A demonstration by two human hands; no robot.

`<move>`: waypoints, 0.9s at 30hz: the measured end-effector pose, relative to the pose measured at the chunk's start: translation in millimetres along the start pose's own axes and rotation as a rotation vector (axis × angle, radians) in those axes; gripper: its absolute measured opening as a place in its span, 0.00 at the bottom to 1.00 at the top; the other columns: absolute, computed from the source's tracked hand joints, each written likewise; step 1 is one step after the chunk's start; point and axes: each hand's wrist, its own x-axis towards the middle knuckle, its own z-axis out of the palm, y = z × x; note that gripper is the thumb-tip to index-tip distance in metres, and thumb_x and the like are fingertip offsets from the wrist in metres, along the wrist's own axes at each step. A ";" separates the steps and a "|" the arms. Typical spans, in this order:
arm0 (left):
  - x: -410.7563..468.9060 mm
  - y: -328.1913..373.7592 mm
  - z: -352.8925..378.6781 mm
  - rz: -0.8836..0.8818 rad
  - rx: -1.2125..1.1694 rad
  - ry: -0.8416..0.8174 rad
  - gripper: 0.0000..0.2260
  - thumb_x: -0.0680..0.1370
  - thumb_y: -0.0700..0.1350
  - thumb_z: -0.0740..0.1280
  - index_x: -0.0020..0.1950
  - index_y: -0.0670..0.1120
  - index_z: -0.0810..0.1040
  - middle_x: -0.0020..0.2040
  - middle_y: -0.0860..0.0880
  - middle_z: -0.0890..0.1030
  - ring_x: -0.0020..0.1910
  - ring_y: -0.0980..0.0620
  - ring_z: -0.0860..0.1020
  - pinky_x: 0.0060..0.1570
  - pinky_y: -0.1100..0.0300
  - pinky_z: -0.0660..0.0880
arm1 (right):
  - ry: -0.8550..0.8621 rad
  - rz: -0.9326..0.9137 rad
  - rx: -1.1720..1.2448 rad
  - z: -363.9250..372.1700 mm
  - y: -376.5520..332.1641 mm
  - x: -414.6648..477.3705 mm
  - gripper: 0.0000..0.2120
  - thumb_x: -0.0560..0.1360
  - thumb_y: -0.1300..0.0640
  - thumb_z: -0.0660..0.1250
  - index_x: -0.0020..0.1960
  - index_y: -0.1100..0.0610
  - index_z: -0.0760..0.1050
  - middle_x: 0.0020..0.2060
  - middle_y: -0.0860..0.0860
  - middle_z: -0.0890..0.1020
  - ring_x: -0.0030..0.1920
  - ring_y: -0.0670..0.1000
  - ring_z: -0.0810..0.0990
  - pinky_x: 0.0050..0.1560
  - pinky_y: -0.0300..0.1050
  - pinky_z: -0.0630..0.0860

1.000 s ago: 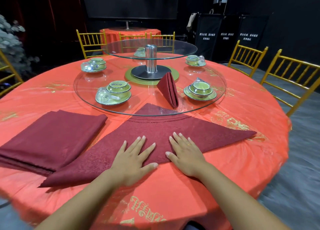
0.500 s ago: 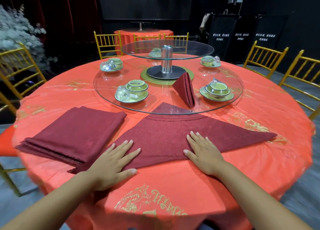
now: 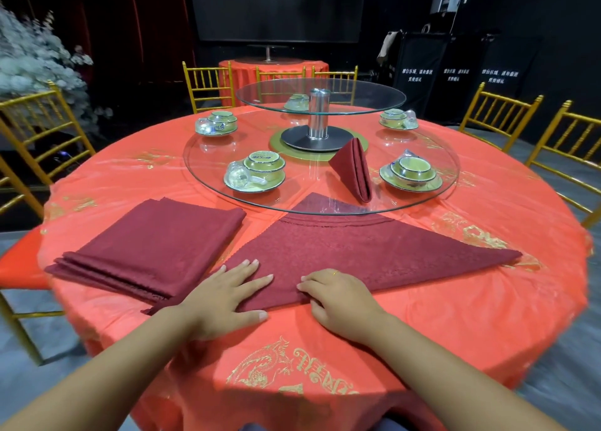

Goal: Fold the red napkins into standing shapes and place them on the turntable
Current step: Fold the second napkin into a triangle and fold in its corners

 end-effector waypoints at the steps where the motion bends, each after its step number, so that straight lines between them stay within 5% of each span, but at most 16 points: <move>1: 0.1 0.8 -2.0 -0.001 -0.016 -0.009 0.34 0.74 0.71 0.51 0.76 0.63 0.43 0.79 0.52 0.41 0.76 0.56 0.38 0.73 0.54 0.37 | -0.038 0.009 -0.004 1.8 1.6 1.6 0.16 0.74 0.60 0.62 0.61 0.56 0.78 0.60 0.52 0.79 0.60 0.56 0.76 0.57 0.51 0.74; 6: -3.6 5.1 -13.1 0.011 0.046 0.037 0.33 0.76 0.68 0.56 0.78 0.59 0.50 0.79 0.50 0.42 0.77 0.53 0.42 0.75 0.52 0.43 | 0.001 0.145 0.144 1.0 6.7 2.8 0.15 0.78 0.59 0.59 0.61 0.55 0.78 0.57 0.52 0.81 0.60 0.55 0.75 0.60 0.47 0.70; 9: -12.2 7.7 -23.6 0.038 0.100 0.146 0.28 0.74 0.57 0.61 0.75 0.57 0.62 0.78 0.52 0.56 0.74 0.53 0.60 0.70 0.56 0.62 | -0.025 0.201 0.206 -5.2 10.2 -2.8 0.13 0.78 0.60 0.59 0.59 0.56 0.78 0.55 0.53 0.82 0.59 0.54 0.76 0.59 0.47 0.70; 13: -24.5 3.3 -54.8 -0.018 0.035 0.272 0.15 0.69 0.51 0.62 0.53 0.55 0.80 0.52 0.56 0.78 0.53 0.54 0.77 0.47 0.58 0.73 | -0.085 0.228 0.260 -15.5 12.3 -16.5 0.11 0.78 0.59 0.59 0.56 0.54 0.78 0.52 0.52 0.82 0.55 0.53 0.77 0.57 0.47 0.70; 16: -27.2 -9.8 -81.5 -0.149 -0.230 0.348 0.07 0.67 0.48 0.65 0.40 0.53 0.81 0.39 0.56 0.81 0.42 0.56 0.78 0.42 0.60 0.74 | -0.157 0.274 0.482 -26.3 10.9 -24.4 0.09 0.77 0.62 0.60 0.46 0.53 0.78 0.41 0.45 0.80 0.44 0.45 0.76 0.51 0.44 0.70; 20: -14.2 -20.4 -94.2 -0.209 -0.698 0.399 0.07 0.71 0.37 0.72 0.39 0.49 0.83 0.35 0.55 0.83 0.34 0.61 0.78 0.37 0.70 0.72 | -0.258 0.412 0.849 -40.2 9.7 -31.9 0.13 0.76 0.66 0.61 0.38 0.51 0.74 0.31 0.39 0.74 0.36 0.40 0.70 0.43 0.38 0.67; 23: 7.4 -14.2 -87.8 -0.305 -1.178 0.432 0.08 0.72 0.33 0.72 0.45 0.45 0.82 0.38 0.48 0.83 0.33 0.55 0.77 0.31 0.66 0.76 | -0.230 0.419 0.846 -41.5 9.8 -35.6 0.11 0.77 0.66 0.60 0.41 0.53 0.75 0.31 0.40 0.74 0.34 0.41 0.70 0.40 0.36 0.67; 27: 41.0 -0.9 -78.2 -0.531 -1.471 0.583 0.11 0.71 0.33 0.72 0.51 0.42 0.78 0.28 0.48 0.76 0.18 0.59 0.70 0.18 0.71 0.63 | -0.061 0.416 0.626 -35.4 11.3 -41.7 0.06 0.77 0.59 0.63 0.50 0.50 0.76 0.34 0.42 0.77 0.36 0.42 0.73 0.41 0.37 0.68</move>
